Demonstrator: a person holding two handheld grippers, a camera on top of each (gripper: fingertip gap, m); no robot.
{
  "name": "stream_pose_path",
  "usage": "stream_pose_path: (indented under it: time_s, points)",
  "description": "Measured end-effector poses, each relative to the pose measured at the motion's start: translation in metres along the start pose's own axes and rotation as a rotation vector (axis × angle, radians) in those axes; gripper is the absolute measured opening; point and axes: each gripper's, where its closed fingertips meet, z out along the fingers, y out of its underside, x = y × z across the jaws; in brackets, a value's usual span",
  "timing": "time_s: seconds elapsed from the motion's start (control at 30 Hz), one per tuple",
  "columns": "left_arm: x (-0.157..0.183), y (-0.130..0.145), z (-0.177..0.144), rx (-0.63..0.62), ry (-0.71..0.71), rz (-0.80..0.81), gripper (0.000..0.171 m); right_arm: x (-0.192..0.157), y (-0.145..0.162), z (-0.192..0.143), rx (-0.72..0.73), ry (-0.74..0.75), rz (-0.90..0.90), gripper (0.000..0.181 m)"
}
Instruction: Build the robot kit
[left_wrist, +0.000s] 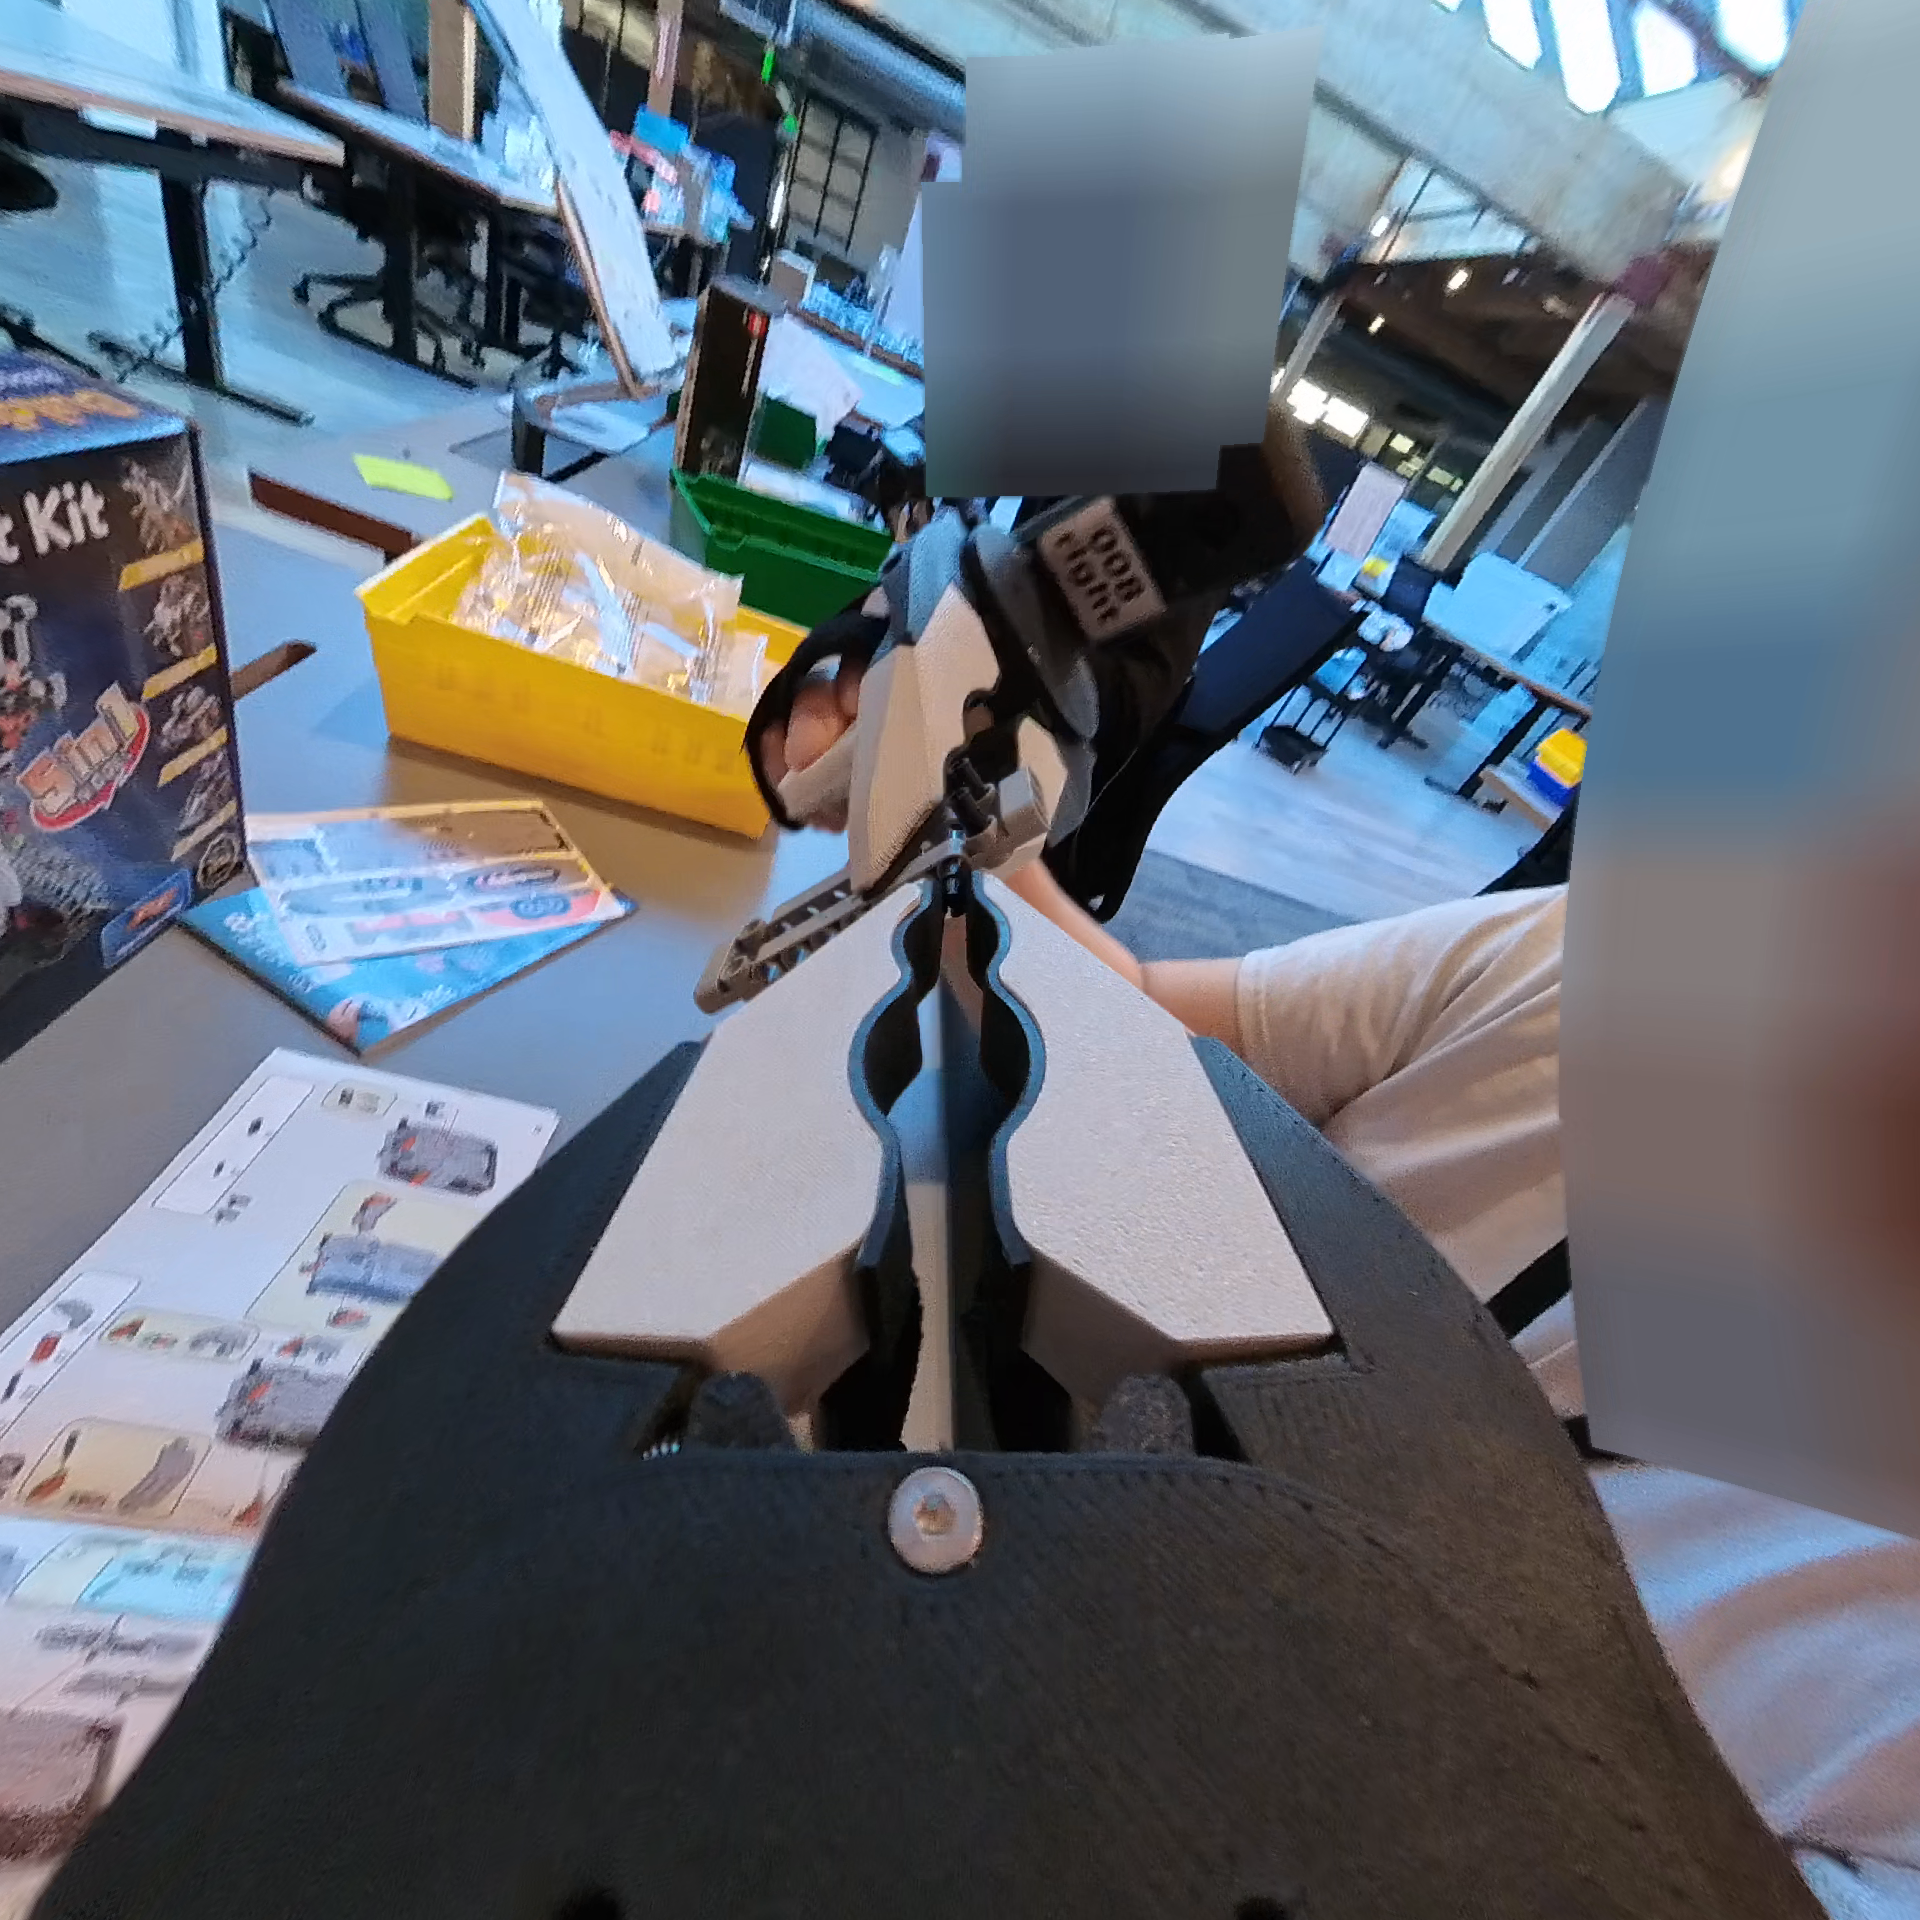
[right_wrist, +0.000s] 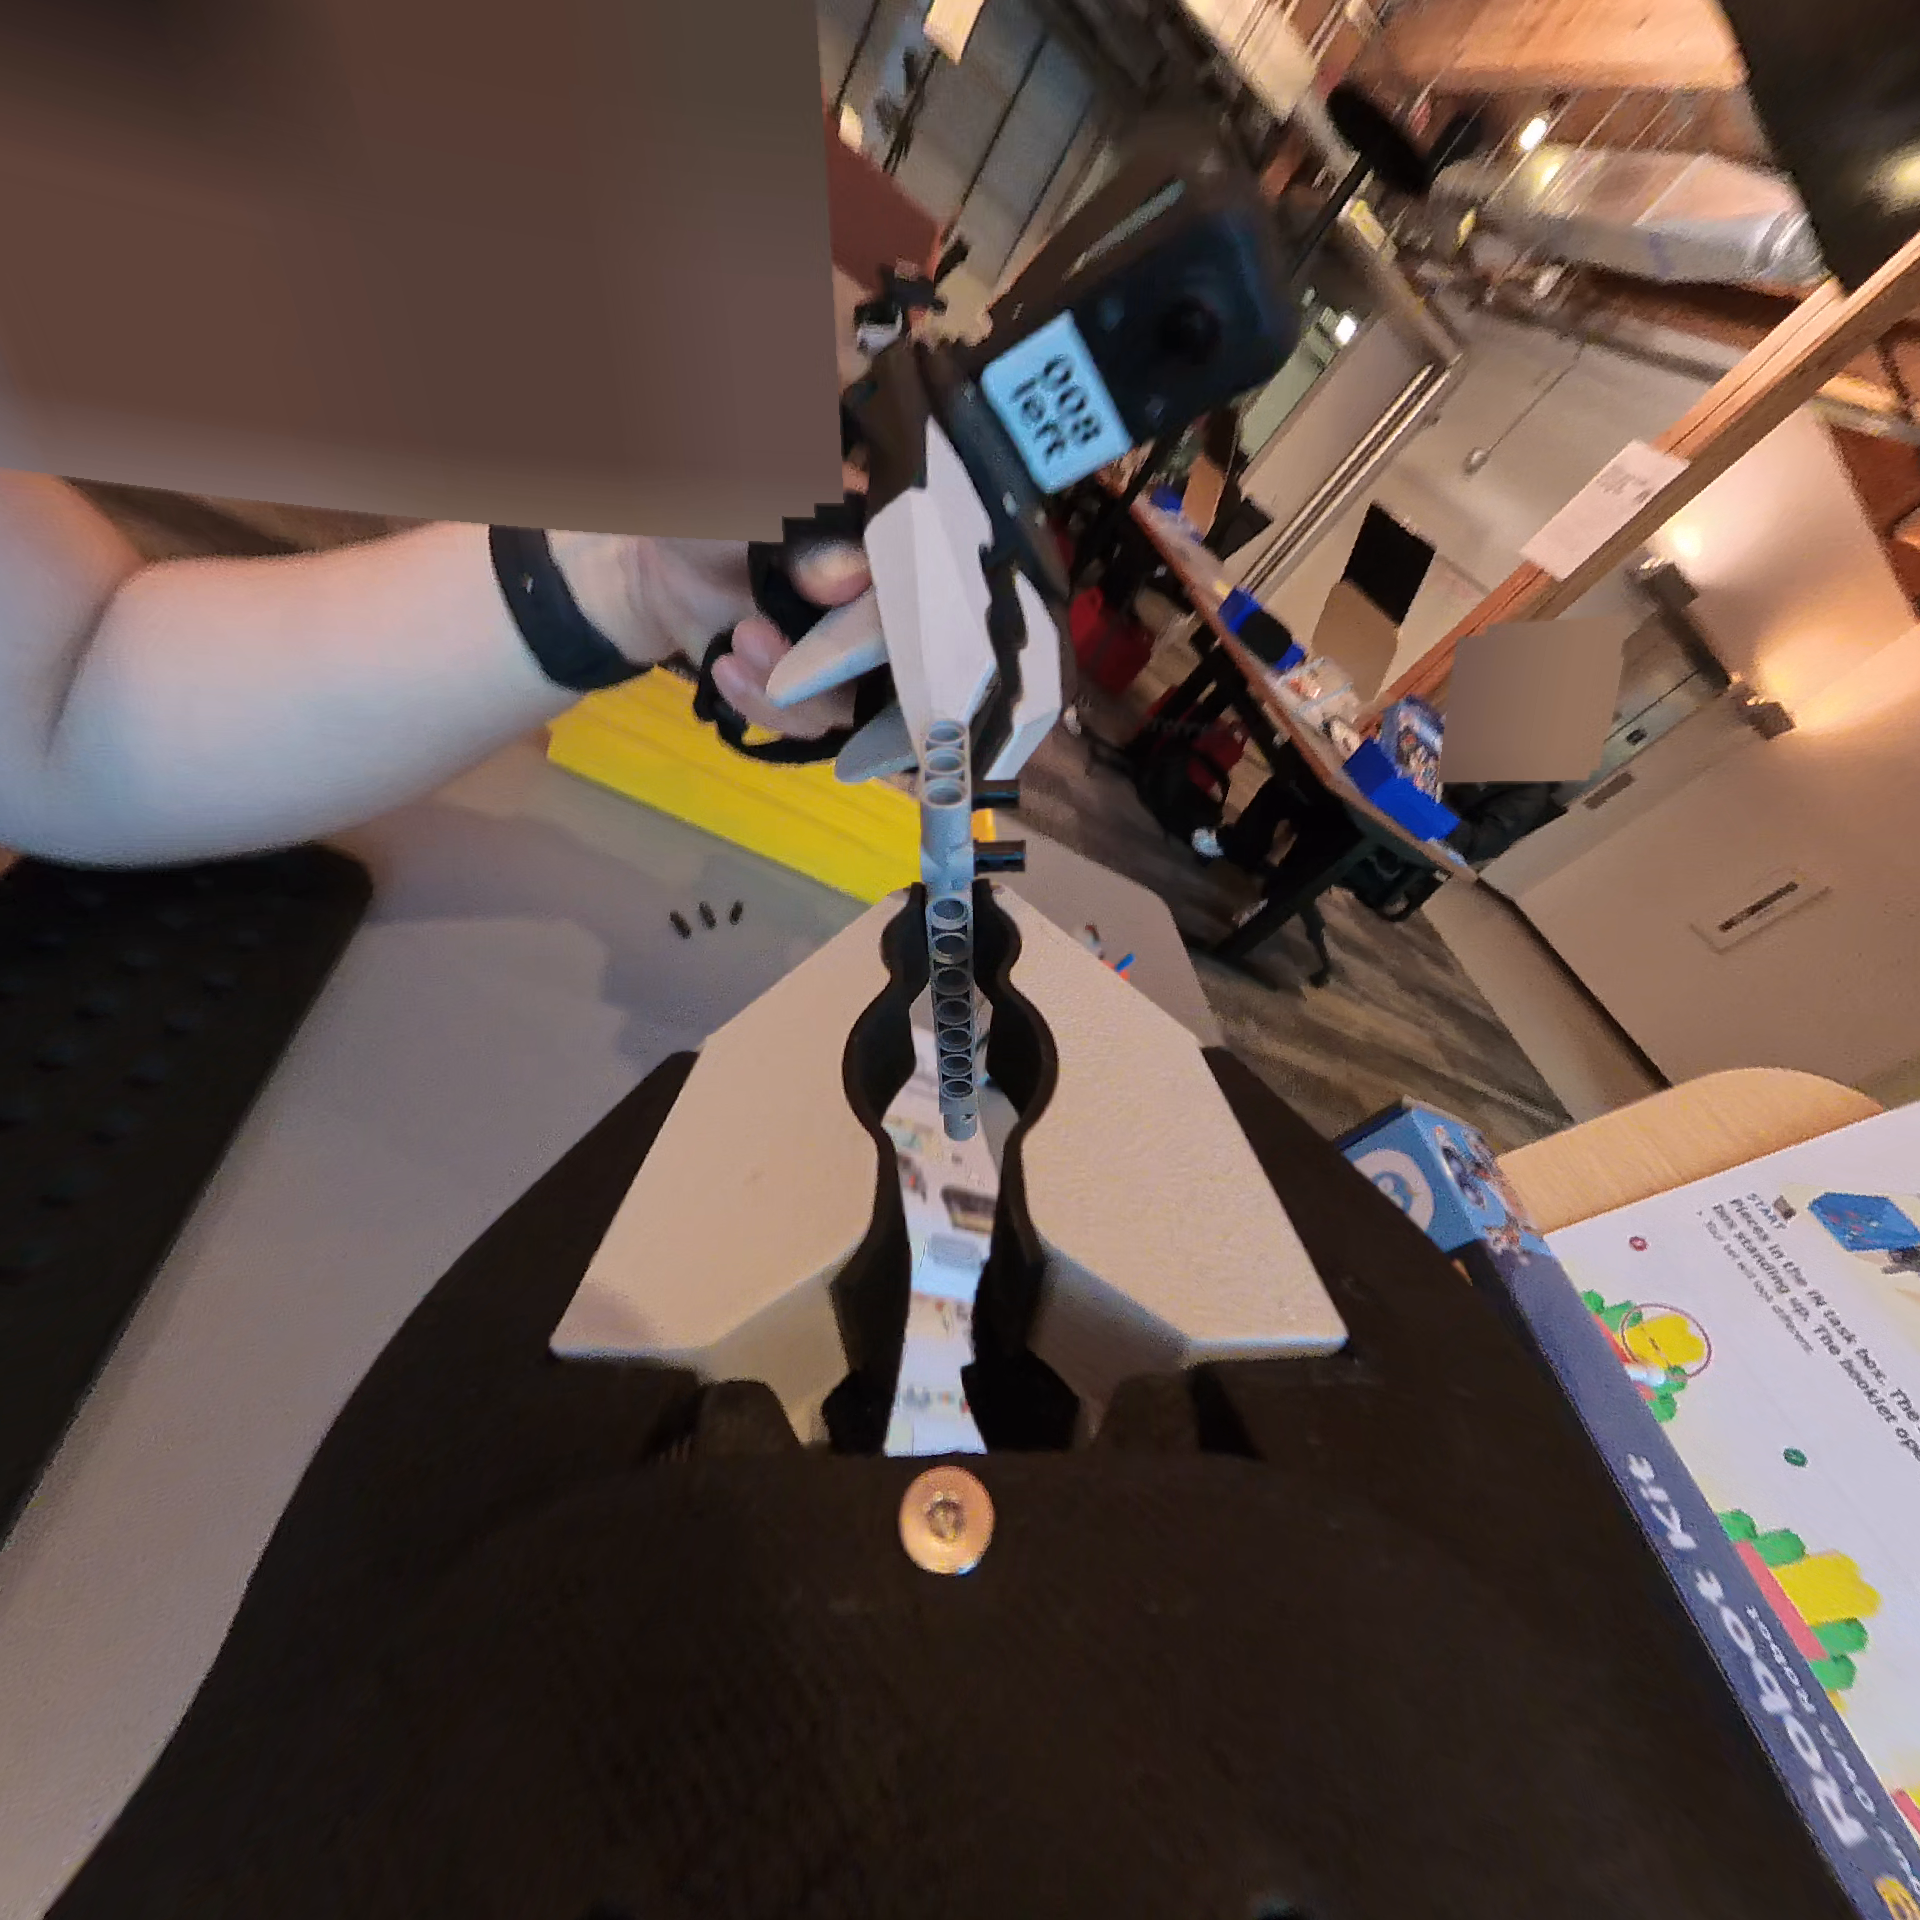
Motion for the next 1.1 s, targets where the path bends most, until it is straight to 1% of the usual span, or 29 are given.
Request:
stream_pose_path:
  time_s: [0.07, 0.13, 0.2, 0.3, 0.43, 0.63, 0.73, 1.0, 1.1]
  points:
    - [-0.001, 0.008, 0.0, -0.05, -0.006, 0.008, 0.001, -0.008, 0.004, 0.002, -0.034, -0.043, -0.013, 0.006]
    - [0.002, 0.009, 0.001, -0.051, 0.013, 0.006, 0.001, -0.009, 0.002, 0.001, -0.017, -0.056, 0.001, 0.006]
    - [-0.001, 0.007, 0.002, -0.043, -0.005, 0.002, 0.002, -0.005, 0.005, 0.002, -0.033, -0.034, 0.0, 0.006]
    - [-0.002, 0.002, 0.001, -0.004, -0.002, -0.007, 0.002, 0.001, 0.002, 0.003, -0.007, 0.006, 0.022, 0.006]
    - [-0.006, -0.008, -0.003, 0.05, -0.044, 0.007, 0.002, 0.011, -0.001, 0.006, 0.021, 0.067, 0.061, 0.006]
    - [-0.011, -0.008, -0.002, 0.054, -0.074, 0.009, 0.002, 0.015, 0.004, 0.007, -0.032, 0.111, 0.037, 0.006]
    - [-0.011, -0.009, -0.002, 0.059, -0.078, 0.011, 0.002, 0.015, 0.003, 0.008, -0.022, 0.117, 0.037, 0.006]
    - [-0.018, -0.002, -0.002, 0.0, -0.166, 0.046, 0.002, 0.016, 0.013, 0.009, -0.12, 0.139, -0.012, 0.006]
    - [-0.014, 0.0, -0.002, -0.015, -0.139, 0.048, 0.002, 0.011, 0.01, 0.008, -0.106, 0.113, -0.031, 0.006]
